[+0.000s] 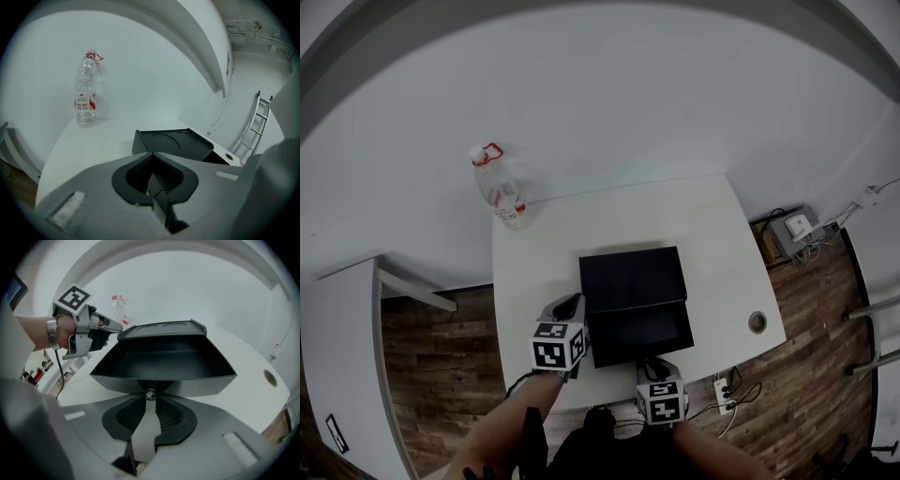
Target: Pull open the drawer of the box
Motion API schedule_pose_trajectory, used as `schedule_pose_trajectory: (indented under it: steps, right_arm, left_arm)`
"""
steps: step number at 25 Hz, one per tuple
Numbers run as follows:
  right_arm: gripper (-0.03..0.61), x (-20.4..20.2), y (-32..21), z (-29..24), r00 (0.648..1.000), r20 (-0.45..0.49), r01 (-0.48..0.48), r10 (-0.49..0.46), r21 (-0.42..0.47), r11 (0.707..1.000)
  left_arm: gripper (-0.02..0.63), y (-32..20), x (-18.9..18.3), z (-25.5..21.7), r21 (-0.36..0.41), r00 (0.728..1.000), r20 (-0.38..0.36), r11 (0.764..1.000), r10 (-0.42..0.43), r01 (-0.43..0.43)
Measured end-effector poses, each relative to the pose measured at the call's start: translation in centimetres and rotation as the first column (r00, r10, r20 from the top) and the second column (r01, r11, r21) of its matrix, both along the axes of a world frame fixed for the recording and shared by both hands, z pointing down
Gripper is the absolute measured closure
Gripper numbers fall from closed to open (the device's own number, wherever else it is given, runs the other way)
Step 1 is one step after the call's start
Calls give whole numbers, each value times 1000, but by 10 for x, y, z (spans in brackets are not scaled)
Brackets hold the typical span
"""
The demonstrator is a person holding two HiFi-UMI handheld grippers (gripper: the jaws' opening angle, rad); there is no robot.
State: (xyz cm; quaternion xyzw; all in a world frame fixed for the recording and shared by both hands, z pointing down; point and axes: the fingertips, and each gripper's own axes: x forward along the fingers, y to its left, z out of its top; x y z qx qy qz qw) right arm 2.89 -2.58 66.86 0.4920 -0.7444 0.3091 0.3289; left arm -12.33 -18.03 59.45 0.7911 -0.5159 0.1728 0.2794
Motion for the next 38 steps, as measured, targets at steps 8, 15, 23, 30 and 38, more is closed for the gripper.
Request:
schedule_pose_trajectory:
  steps: [8, 15, 23, 30, 38]
  right_arm:
    - [509, 0, 1, -2, 1000, 6, -7, 7, -4, 1000]
    - [509, -1, 1, -4, 1000, 8, -11, 11, -17, 1000]
    - [509, -10, 3, -9, 1000, 19, 5, -5, -4, 1000]
    - [509, -8, 3, -6, 1000, 25, -1, 1, -15, 1000]
    - [509, -5, 0, -6, 1000, 14, 9, -9, -8, 1000]
  left_arm:
    - [607, 2, -2, 0, -2, 999, -20, 1000, -29, 29]
    - [607, 2, -1, 0, -6, 998, -34, 999, -51, 51]
    - [607, 9, -3, -1, -6, 994, -55, 996, -90, 90]
    - [607, 13, -2, 1, -3, 997, -53, 998, -63, 63]
    - [607, 15, -2, 0, -1, 994, -76, 997, -74, 75]
